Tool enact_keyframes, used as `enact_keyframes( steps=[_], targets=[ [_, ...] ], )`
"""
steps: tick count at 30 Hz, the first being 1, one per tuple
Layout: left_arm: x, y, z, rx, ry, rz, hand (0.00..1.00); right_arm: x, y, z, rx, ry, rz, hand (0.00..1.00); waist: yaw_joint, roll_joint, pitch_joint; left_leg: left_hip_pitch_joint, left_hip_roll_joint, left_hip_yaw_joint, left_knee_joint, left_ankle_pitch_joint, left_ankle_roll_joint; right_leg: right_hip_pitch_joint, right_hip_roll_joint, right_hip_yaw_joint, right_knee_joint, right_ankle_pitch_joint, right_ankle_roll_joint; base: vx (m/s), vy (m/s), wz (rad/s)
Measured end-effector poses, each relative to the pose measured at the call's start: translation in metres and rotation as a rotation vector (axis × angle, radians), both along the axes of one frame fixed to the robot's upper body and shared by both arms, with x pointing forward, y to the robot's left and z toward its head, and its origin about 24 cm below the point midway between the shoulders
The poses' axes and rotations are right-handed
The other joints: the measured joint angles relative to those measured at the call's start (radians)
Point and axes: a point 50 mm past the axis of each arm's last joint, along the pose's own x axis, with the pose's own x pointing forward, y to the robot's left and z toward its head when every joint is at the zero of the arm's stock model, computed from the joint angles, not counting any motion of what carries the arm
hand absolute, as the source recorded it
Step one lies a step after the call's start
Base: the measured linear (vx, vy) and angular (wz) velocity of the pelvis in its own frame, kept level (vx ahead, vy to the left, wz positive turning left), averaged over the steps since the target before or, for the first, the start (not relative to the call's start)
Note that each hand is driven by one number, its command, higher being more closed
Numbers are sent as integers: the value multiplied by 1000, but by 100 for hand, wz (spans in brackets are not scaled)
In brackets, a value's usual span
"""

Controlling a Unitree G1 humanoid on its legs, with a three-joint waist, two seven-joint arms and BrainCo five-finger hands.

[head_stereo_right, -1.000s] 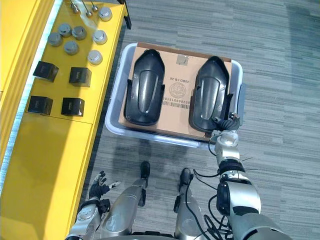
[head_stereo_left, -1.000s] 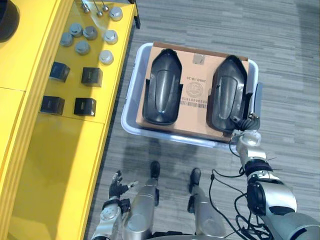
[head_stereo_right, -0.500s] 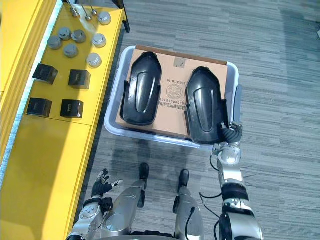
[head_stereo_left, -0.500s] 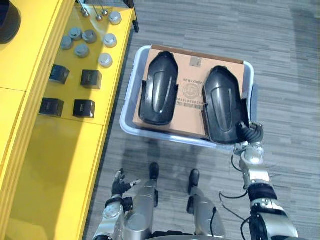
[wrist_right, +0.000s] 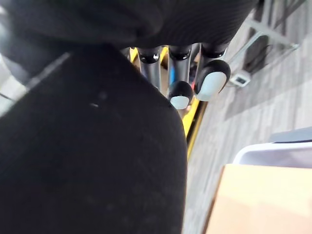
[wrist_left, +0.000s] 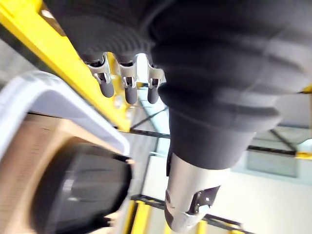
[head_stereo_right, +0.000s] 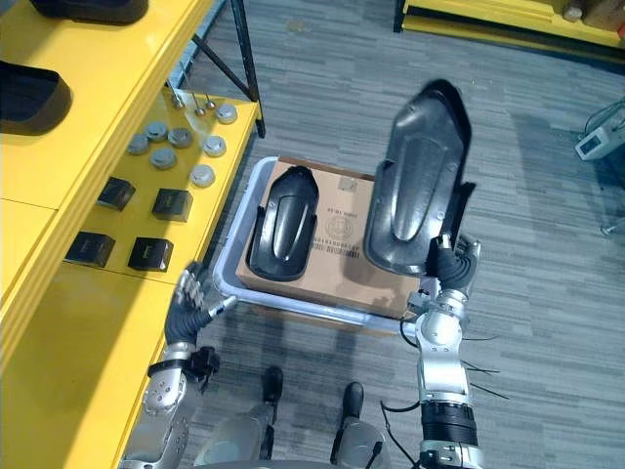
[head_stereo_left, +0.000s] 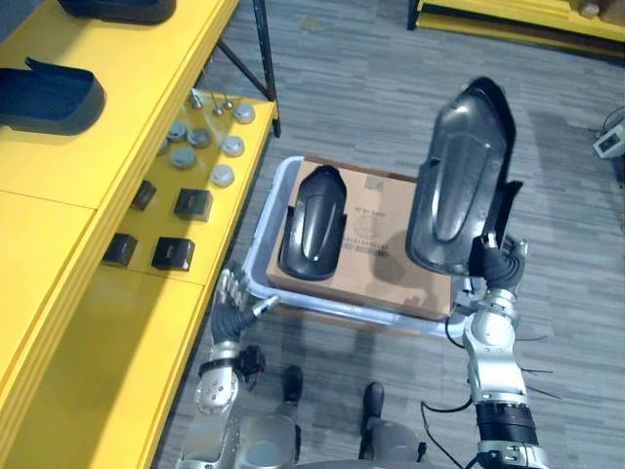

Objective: Walk over and take plastic housings, then place them on the shelf

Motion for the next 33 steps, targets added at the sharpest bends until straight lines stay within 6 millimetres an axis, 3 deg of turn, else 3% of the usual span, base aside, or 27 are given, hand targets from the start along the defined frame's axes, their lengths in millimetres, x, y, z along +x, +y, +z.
enact_keyframes(
  steps=[4, 10, 24, 29, 33],
  targets=[
    [10, -20, 27, 43, -116, -17, 0, -1, 31, 15, -79, -64, 97, 100, -12, 0, -25, 20, 0, -1, -9, 0, 0, 17, 0, -3, -1, -2, 0, -6, -5, -1],
    [17, -48, 39, 87, -150, -83, 0, -6, 64, 25, -110, -110, 217, 100, -22, 3, -69, 42, 2, 11, -20, 2, 3, 22, 0, 13, 4, -2, 0, -40, -5, -8],
    [29, -47, 25, 155, -46, -64, 0, -9, 64, 18, -151, -77, 242, 100, -28, 2, -141, 52, 1, 20, -20, 2, 2, 30, 0, 22, -7, 2, -1, -2, -1, -1],
    [32, -83, 12, 226, 17, -249, 0, -23, 117, 15, -198, -89, 512, 100, -53, 3, -153, 54, 3, 25, -20, 2, 3, 31, 4, 32, -7, 2, -1, 0, -9, -3],
    [34, -77, 13, 218, 16, -232, 0, -20, 108, 15, -207, -93, 479, 100, -45, 4, -156, 61, 3, 24, -21, 2, 3, 32, 3, 36, -4, 2, -1, -18, -1, 1]
  ],
)
